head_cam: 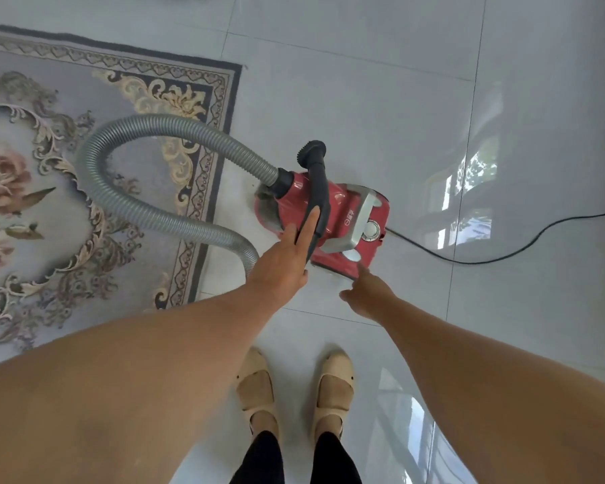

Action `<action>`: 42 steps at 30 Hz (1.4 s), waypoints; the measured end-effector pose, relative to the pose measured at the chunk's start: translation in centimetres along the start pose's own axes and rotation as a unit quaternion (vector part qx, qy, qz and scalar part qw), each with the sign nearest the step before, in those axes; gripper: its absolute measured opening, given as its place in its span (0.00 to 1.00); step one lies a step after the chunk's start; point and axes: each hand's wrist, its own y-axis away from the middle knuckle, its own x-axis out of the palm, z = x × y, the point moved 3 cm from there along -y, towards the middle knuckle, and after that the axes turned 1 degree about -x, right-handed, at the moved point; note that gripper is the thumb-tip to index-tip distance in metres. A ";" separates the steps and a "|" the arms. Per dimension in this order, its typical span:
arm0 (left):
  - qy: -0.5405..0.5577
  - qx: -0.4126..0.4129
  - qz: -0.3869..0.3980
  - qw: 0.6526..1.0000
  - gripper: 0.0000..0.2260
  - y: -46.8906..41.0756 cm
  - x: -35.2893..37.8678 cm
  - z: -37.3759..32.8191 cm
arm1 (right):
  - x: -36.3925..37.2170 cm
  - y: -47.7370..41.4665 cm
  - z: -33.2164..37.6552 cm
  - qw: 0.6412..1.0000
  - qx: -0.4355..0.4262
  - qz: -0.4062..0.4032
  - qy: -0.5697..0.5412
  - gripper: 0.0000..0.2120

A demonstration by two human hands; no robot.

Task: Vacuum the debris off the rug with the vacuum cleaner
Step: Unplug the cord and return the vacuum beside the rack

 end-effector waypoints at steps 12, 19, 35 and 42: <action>0.005 0.010 -0.028 1.000 0.46 -2.4 2.9 0.5 | 3.0 -3.5 0.9 0.996 0.012 0.012 -0.090 0.47; 0.036 0.030 -0.027 0.999 0.46 -2.3 3.9 0.9 | 2.8 -3.9 1.2 0.993 0.029 0.014 -0.114 0.47; 0.063 0.042 -0.016 0.997 0.46 -1.7 5.1 1.2 | 3.9 -5.7 1.4 0.996 0.067 0.017 -0.053 0.51; 0.102 0.012 -0.009 0.995 0.47 0.0 4.4 1.6 | 3.4 -2.6 1.2 0.994 0.063 -0.008 -0.091 0.47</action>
